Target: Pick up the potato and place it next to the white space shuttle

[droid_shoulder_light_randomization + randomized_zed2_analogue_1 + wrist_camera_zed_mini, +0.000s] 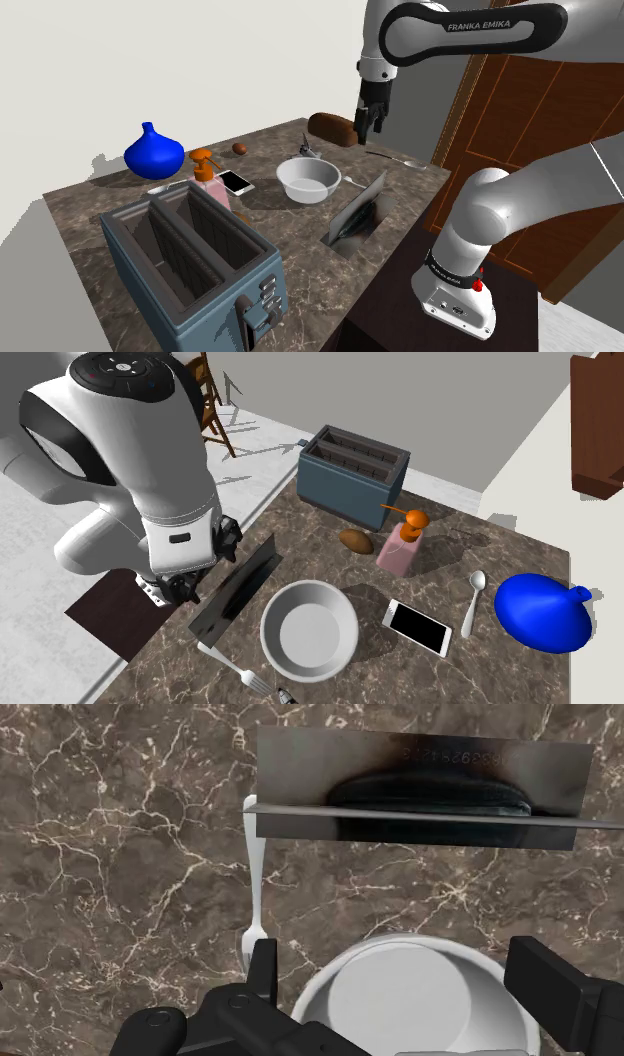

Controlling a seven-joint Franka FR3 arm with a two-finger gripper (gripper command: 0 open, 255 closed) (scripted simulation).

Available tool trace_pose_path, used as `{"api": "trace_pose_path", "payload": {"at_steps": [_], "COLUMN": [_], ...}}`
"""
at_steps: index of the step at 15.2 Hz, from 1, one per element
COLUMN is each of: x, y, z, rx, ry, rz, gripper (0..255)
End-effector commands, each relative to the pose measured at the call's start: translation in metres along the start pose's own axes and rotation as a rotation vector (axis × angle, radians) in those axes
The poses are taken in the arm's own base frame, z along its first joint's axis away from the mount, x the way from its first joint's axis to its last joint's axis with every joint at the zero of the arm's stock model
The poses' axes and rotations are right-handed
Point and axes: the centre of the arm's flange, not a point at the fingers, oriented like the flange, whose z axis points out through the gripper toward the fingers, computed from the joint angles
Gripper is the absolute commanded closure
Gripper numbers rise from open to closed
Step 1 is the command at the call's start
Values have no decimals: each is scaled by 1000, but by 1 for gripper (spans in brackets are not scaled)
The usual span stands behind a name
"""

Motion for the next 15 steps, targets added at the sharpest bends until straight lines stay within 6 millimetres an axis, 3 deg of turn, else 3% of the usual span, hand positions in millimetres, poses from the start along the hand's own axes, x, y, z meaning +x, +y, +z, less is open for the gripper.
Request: {"api": "trace_pose_path", "payload": {"at_steps": [1, 15], "x": [0, 71], "y": [0, -163], "z": [0, 55], "rx": [0, -16], "ry": [0, 19], "rz": [0, 40], "gripper": [0, 0]}}
